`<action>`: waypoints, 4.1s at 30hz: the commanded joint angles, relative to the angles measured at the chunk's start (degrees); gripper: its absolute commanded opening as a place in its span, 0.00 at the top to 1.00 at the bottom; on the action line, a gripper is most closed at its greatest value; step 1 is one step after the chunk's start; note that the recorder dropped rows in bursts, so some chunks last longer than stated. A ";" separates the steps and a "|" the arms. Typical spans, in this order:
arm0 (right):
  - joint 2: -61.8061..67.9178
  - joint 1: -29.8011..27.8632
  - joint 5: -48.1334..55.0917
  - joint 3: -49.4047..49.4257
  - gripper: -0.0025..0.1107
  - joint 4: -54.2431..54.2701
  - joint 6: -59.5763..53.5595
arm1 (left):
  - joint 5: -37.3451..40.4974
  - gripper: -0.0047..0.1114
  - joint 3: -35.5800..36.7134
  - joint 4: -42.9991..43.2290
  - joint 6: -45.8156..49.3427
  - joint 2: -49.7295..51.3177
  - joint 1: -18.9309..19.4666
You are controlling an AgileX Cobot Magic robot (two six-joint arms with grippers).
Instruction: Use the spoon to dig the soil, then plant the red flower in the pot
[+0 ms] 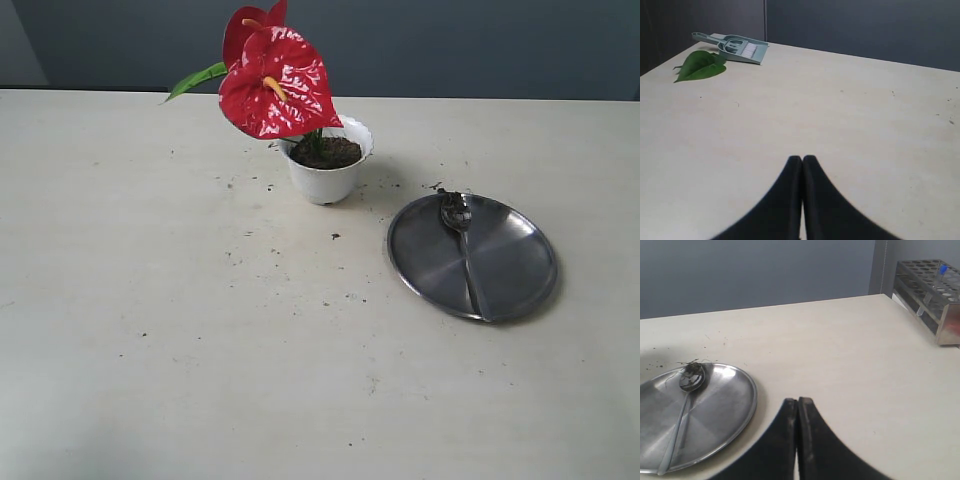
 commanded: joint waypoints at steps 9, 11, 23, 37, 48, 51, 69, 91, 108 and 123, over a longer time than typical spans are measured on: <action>-0.21 -0.24 -0.28 0.13 0.98 -0.06 -0.03 | -0.87 0.96 0.22 -0.48 0.43 -0.30 -1.14; -0.21 -0.24 -0.28 0.13 0.98 -0.06 -0.03 | -0.87 0.96 0.22 -0.48 0.43 -0.30 -1.14; -0.21 -0.24 -0.28 0.13 0.98 -0.06 -0.03 | -0.87 0.96 0.22 0.16 0.46 -0.30 -1.14; -0.21 -0.24 -0.28 0.13 0.98 -0.06 -0.03 | -0.87 0.96 0.22 0.16 0.46 -0.30 -1.14; -0.21 -0.24 -0.28 0.13 0.98 -0.06 -0.03 | -1.13 0.96 0.22 2.26 0.34 -0.30 -1.14; -0.21 -0.24 -0.28 0.13 0.98 -0.06 -0.03 | -1.01 0.96 0.22 -6.44 0.46 -0.30 -1.14; -0.21 -0.24 -0.28 0.13 0.98 -0.06 -0.03 | -1.38 0.96 0.22 -9.65 12.30 -0.30 -1.14; -0.21 -0.24 -0.28 0.13 0.98 -0.06 -0.03 | -1.38 0.96 0.22 -9.87 12.30 -0.30 -1.14; -0.21 -0.24 -0.28 0.13 0.98 -0.06 -0.03 | -1.38 0.96 0.22 -9.87 12.20 -0.30 -1.14; -0.21 -0.24 -0.28 0.13 0.98 -0.06 -0.03 | -1.38 0.96 0.22 -9.87 12.20 -0.30 -1.14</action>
